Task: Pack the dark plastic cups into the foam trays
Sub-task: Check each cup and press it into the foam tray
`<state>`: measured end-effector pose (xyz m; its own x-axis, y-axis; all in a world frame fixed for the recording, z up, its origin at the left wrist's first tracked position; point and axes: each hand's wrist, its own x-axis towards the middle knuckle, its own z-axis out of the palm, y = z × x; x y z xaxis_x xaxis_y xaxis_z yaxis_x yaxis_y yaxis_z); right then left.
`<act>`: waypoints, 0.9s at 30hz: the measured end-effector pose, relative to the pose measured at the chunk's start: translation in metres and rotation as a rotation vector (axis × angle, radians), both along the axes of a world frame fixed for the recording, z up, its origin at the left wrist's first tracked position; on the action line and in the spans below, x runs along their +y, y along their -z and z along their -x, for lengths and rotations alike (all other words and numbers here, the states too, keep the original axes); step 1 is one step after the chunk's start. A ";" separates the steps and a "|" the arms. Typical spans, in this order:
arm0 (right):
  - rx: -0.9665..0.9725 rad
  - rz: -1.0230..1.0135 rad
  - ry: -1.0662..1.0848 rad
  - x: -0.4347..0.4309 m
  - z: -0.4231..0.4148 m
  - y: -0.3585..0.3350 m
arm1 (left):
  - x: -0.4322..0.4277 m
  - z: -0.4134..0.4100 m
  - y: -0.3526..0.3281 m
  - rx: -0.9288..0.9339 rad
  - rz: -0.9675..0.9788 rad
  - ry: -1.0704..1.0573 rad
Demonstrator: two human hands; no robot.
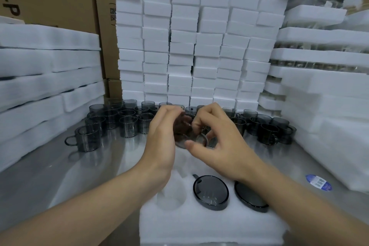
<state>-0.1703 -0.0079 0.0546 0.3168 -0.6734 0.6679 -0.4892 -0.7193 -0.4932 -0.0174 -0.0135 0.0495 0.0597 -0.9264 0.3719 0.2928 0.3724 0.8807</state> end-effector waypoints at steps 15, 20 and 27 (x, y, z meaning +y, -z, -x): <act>0.167 -0.029 -0.018 0.000 -0.003 0.000 | 0.001 0.002 -0.001 -0.032 -0.022 -0.044; 0.181 -0.046 -0.026 0.002 -0.002 -0.001 | 0.002 0.001 -0.001 -0.093 -0.019 -0.021; 0.171 -0.042 -0.017 0.003 -0.003 -0.002 | 0.004 0.002 -0.002 -0.165 0.010 0.000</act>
